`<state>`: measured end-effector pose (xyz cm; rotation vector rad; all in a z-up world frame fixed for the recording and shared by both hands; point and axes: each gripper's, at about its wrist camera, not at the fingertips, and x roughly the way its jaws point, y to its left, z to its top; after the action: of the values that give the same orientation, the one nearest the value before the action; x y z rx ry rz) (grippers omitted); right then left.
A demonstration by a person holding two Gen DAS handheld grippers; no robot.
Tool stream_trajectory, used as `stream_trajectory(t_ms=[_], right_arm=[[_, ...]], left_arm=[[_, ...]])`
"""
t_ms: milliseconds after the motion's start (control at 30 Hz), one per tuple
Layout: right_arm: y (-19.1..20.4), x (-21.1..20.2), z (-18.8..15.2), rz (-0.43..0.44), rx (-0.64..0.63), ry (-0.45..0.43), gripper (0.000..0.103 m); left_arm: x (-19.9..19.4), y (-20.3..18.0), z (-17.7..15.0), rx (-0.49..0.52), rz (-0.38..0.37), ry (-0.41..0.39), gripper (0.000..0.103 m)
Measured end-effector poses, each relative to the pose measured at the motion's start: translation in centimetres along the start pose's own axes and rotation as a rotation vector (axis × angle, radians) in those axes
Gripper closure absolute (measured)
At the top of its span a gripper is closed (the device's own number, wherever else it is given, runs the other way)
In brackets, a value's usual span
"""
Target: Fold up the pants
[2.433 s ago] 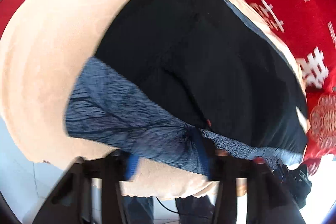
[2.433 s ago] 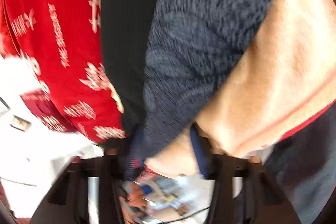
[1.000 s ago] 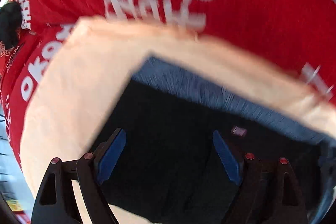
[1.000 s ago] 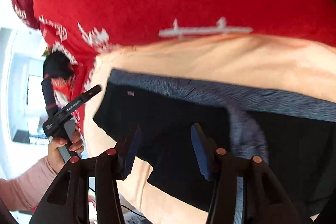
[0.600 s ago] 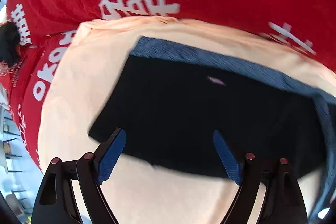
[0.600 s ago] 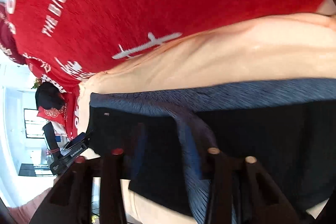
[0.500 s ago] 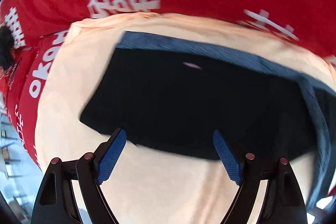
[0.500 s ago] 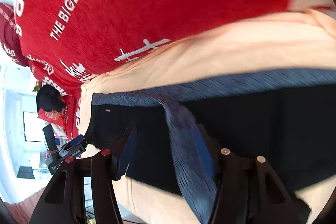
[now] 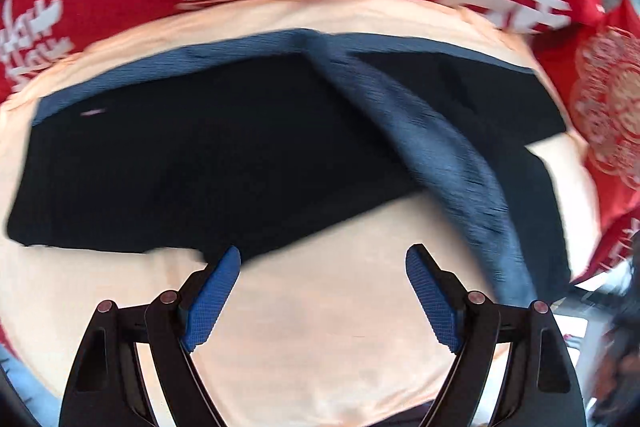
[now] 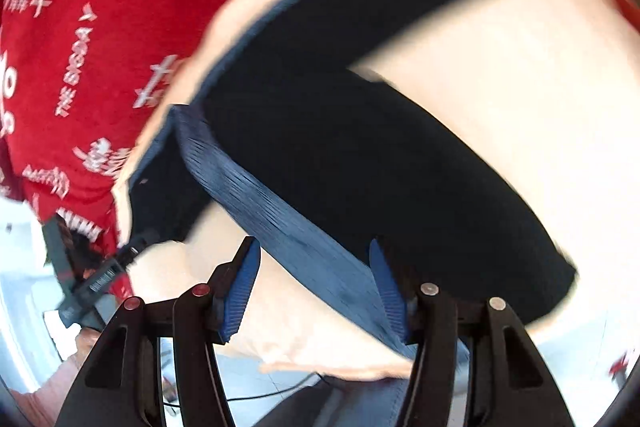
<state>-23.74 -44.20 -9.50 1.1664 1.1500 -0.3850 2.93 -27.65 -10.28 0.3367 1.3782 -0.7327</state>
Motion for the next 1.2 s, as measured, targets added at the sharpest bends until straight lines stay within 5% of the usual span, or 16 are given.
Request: stream_trajectory(t_ms=[267,700,733,767,800,1033,1200], right_arm=[[-7.6,0.4,-6.9,-0.060,0.159,-0.016,0.042],[-10.8,2.3,-6.8,0.162,0.153,0.032,0.044],[-11.0,2.3,-6.7,0.170,0.161,0.040,0.065],[-11.3,2.0,-6.6,0.216,0.178,0.050,0.087],[-11.3,1.6,-6.4,0.231,0.187,0.046,0.087],[-8.8,-5.4,-2.4,0.313,0.065,-0.025,0.089],[-6.5,-10.6,4.6,0.351,-0.027,-0.115,0.089]], left_arm=[[1.9,-5.7,-0.8,0.057,-0.103,0.020,0.017],[6.5,-11.8,-2.5,0.035,-0.147,0.096,0.017],[6.5,-12.0,-2.4,0.035,-0.153,0.094,0.020],[6.4,-12.2,-2.3,0.033,-0.173,0.096,0.043],[6.4,-12.5,-2.1,0.028,-0.208,0.111,0.070],[3.5,-14.6,1.3,-0.028,-0.282,0.059,0.072],[2.0,-16.7,6.4,-0.030,-0.321,-0.017,0.072]])
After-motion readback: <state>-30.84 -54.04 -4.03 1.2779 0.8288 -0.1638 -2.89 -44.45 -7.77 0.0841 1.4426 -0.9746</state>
